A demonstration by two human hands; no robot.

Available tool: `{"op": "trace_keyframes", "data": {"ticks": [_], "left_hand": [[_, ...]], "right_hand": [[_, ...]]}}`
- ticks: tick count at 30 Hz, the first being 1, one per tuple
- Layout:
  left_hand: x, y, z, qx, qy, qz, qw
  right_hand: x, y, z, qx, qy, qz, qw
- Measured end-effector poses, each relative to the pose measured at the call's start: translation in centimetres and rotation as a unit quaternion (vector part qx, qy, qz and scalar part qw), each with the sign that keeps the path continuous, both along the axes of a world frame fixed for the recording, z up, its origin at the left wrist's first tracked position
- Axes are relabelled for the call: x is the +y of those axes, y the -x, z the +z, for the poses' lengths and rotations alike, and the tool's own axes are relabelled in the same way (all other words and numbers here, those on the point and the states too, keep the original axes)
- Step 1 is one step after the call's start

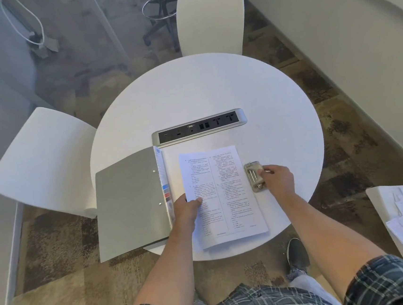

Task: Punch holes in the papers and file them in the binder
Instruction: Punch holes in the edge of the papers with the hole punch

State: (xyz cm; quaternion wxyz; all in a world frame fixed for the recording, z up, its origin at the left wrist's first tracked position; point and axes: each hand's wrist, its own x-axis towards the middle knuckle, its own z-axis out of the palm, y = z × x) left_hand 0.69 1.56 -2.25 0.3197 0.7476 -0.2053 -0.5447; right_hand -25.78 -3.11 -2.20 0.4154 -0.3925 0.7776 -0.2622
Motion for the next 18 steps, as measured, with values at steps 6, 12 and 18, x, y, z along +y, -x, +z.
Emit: {"op": "trace_keyframes", "data": {"ticks": [6, 12, 18], "left_hand": [[0.2, -0.1, -0.2, -0.005, -0.006, 0.011, 1.0], [0.0, 0.4, -0.9, -0.037, -0.006, -0.001, 0.999], [-0.4, 0.6, -0.8, -0.093, 0.0, -0.005, 0.996]], "right_hand": [[-0.1, -0.6, -1.0, -0.058, -0.009, -0.035, 0.998], [-0.3, -0.4, -0.6, -0.088, -0.016, -0.037, 0.995], [-0.2, -0.2, -0.1, -0.096, -0.011, -0.024, 0.995]]}}
